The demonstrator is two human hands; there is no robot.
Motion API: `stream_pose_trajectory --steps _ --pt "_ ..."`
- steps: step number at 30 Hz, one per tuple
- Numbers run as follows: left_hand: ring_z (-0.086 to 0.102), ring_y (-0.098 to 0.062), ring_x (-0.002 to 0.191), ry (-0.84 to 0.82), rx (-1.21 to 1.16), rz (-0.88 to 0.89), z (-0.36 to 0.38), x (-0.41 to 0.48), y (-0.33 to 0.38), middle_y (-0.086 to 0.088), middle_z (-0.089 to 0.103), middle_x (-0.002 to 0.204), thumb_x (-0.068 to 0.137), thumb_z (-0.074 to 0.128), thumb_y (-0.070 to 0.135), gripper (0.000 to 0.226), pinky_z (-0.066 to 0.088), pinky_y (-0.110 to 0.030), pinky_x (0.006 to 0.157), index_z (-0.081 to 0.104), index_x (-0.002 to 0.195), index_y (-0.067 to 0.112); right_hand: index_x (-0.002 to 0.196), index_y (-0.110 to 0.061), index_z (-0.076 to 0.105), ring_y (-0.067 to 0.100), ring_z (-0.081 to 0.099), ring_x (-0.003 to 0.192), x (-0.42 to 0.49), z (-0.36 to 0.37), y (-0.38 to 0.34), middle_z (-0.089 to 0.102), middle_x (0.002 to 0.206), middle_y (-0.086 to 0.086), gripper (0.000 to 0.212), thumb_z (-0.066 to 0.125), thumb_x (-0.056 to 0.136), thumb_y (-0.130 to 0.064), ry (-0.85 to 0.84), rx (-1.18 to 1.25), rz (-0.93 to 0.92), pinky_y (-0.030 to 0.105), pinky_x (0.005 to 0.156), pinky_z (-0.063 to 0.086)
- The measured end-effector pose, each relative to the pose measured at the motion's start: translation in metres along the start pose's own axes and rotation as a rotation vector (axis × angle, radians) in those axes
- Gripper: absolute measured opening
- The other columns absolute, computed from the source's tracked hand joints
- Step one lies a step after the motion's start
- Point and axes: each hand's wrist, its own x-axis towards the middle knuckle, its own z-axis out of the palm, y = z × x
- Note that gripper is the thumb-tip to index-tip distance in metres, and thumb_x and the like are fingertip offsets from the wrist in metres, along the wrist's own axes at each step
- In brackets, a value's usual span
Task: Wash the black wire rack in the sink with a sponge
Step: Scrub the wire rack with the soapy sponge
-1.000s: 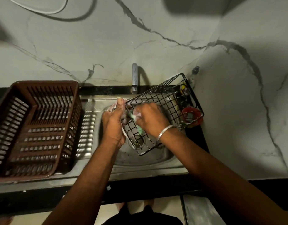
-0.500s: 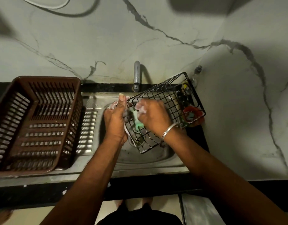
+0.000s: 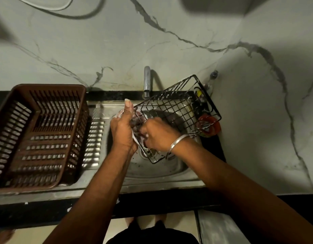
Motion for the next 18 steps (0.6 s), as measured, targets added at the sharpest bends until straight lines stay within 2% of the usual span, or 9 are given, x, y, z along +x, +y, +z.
stream_pose_trajectory --steps 2,4,6,8,9,10,13,16,18 --pt "0.071 -0.033 0.089 0.008 0.065 0.018 -0.003 0.000 -0.004 -0.036 0.070 0.104 0.074 0.075 0.085 0.108 0.058 -0.059 0.095 0.060 0.110 -0.016 0.104 -0.010 0.074 0.019 0.064 0.096 0.003 -0.011 0.012 0.065 0.104 0.003 0.014 0.078 0.090 -0.011 0.034 -0.016 0.100 0.031 0.087 0.057" --pt "0.065 -0.028 0.085 0.003 0.070 0.046 -0.004 0.001 -0.004 -0.027 0.070 0.098 0.078 0.072 0.084 0.106 0.058 -0.055 0.094 0.058 0.109 -0.017 0.107 -0.012 0.075 0.019 0.066 0.099 0.006 -0.011 0.017 0.068 0.108 0.006 0.016 0.077 0.091 -0.011 0.227 -0.030 0.095 0.031 0.090 0.059" --pt "0.072 -0.027 0.085 -0.013 0.057 0.028 -0.002 -0.001 -0.001 -0.014 0.075 0.098 0.087 0.071 0.072 0.080 0.061 -0.052 0.092 0.068 0.105 -0.005 0.100 -0.012 0.075 0.020 0.067 0.098 0.005 -0.001 0.010 0.068 0.107 0.007 0.007 0.075 0.093 -0.012 0.135 -0.040 0.031 0.033 0.091 0.060" --pt "0.074 -0.020 0.082 -0.003 0.059 0.036 0.002 0.000 -0.001 -0.009 0.077 0.094 0.095 0.071 0.057 0.034 0.063 -0.046 0.091 0.078 0.087 0.025 0.096 -0.011 0.075 0.021 0.066 0.099 0.002 0.008 0.010 0.067 0.105 0.007 0.004 0.076 0.092 -0.011 -0.034 -0.058 0.000 0.033 0.091 0.058" --pt "0.072 -0.018 0.079 -0.001 0.069 0.050 0.002 0.001 -0.002 -0.008 0.075 0.091 0.097 0.072 0.052 0.027 0.062 -0.041 0.087 0.078 0.080 0.032 0.097 -0.010 0.076 0.021 0.067 0.099 0.004 0.007 0.014 0.068 0.104 0.007 0.007 0.077 0.090 -0.010 -0.047 -0.057 0.032 0.033 0.090 0.057" --pt "0.070 -0.019 0.078 -0.003 0.069 0.053 0.001 0.001 -0.002 -0.008 0.075 0.090 0.095 0.074 0.052 0.027 0.060 -0.042 0.085 0.076 0.077 0.031 0.099 -0.011 0.076 0.021 0.068 0.099 0.007 0.005 0.020 0.069 0.103 0.005 0.010 0.079 0.089 -0.011 -0.025 -0.053 0.072 0.030 0.088 0.056" --pt "0.074 -0.027 0.086 0.011 0.049 0.036 0.002 0.003 0.001 -0.004 0.076 0.087 0.081 0.078 0.064 0.039 0.062 -0.055 0.096 0.073 0.081 0.025 0.097 -0.016 0.078 0.019 0.068 0.099 0.008 0.003 0.022 0.071 0.099 0.001 0.011 0.082 0.086 -0.013 -0.002 -0.013 0.078 0.029 0.086 0.056" --pt "0.077 -0.018 0.084 0.021 0.063 0.055 0.008 0.003 0.004 0.005 0.079 0.081 0.086 0.074 0.058 0.028 0.064 -0.046 0.086 0.079 0.081 0.030 0.089 -0.018 0.079 0.019 0.068 0.097 0.006 0.008 0.019 0.073 0.097 0.003 0.011 0.084 0.083 -0.011 -0.068 0.026 0.037 0.034 0.088 0.059" --pt "0.080 -0.017 0.086 0.025 0.070 0.055 0.010 0.004 0.008 0.001 0.082 0.087 0.089 0.075 0.055 0.037 0.064 -0.046 0.086 0.077 0.098 0.019 0.086 -0.017 0.077 0.021 0.066 0.096 0.010 0.011 0.019 0.070 0.097 0.005 0.008 0.080 0.085 -0.010 0.000 -0.019 0.066 0.034 0.086 0.058"
